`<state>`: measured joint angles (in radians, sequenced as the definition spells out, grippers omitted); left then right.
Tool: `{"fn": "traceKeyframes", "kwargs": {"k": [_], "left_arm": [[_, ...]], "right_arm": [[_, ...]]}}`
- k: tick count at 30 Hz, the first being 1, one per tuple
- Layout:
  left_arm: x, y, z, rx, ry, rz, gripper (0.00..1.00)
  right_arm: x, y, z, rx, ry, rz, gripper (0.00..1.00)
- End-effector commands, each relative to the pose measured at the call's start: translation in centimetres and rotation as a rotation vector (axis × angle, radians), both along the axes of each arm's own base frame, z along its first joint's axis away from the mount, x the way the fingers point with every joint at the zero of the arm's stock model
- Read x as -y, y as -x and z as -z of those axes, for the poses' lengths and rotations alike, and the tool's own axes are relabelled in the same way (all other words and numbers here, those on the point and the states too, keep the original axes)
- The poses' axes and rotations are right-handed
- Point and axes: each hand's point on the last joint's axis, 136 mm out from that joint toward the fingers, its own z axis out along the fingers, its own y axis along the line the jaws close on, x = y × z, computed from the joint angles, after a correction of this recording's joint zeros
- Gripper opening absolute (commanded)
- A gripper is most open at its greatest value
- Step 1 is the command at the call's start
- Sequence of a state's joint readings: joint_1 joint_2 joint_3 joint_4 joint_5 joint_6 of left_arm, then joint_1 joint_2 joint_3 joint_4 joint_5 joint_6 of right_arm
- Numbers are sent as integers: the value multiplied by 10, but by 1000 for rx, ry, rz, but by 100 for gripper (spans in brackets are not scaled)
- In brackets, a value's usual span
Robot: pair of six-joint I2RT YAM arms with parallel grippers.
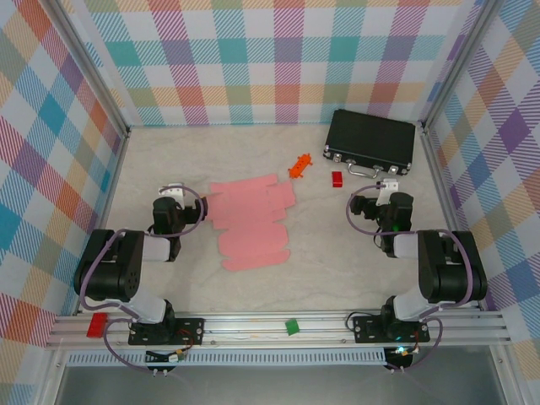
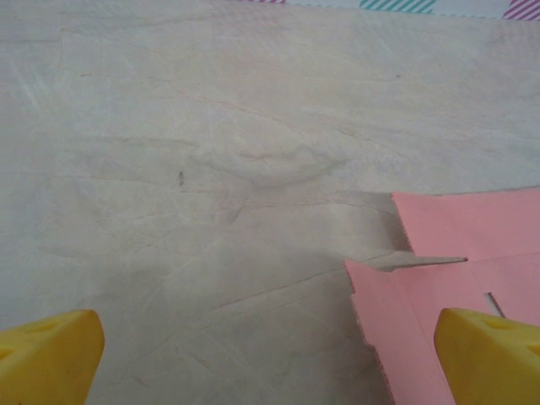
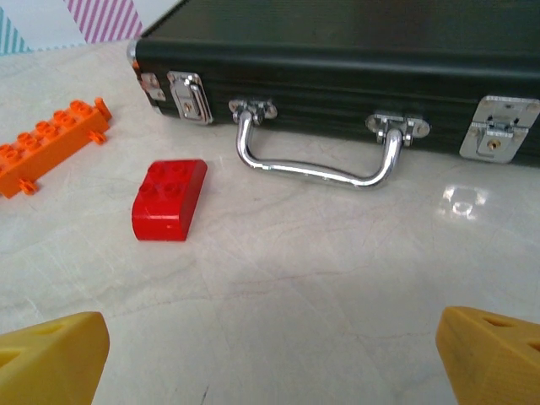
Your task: Fold the paper box
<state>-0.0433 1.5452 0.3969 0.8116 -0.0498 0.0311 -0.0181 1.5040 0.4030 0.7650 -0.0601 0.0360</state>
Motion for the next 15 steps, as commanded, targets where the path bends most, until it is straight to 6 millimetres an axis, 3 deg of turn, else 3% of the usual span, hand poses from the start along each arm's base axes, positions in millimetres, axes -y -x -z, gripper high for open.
{"fn": "traceKeyframes", "kwargs": {"k": [1, 7, 10, 15], "left_arm": [[-13, -2, -32, 60, 0, -90, 100], [-40, 18, -63, 72, 73, -292, 100], [-37, 23, -70, 31, 153, -310, 100], [-26, 23, -69, -167, 241, -321, 100]], "right_arm": [[4, -6, -26, 8, 7, 24, 99], [7, -3, -42, -162, -71, 88, 99], [5, -4, -50, -255, -159, 137, 99], [-36, -9, -59, -426, -323, 28, 99]]}}
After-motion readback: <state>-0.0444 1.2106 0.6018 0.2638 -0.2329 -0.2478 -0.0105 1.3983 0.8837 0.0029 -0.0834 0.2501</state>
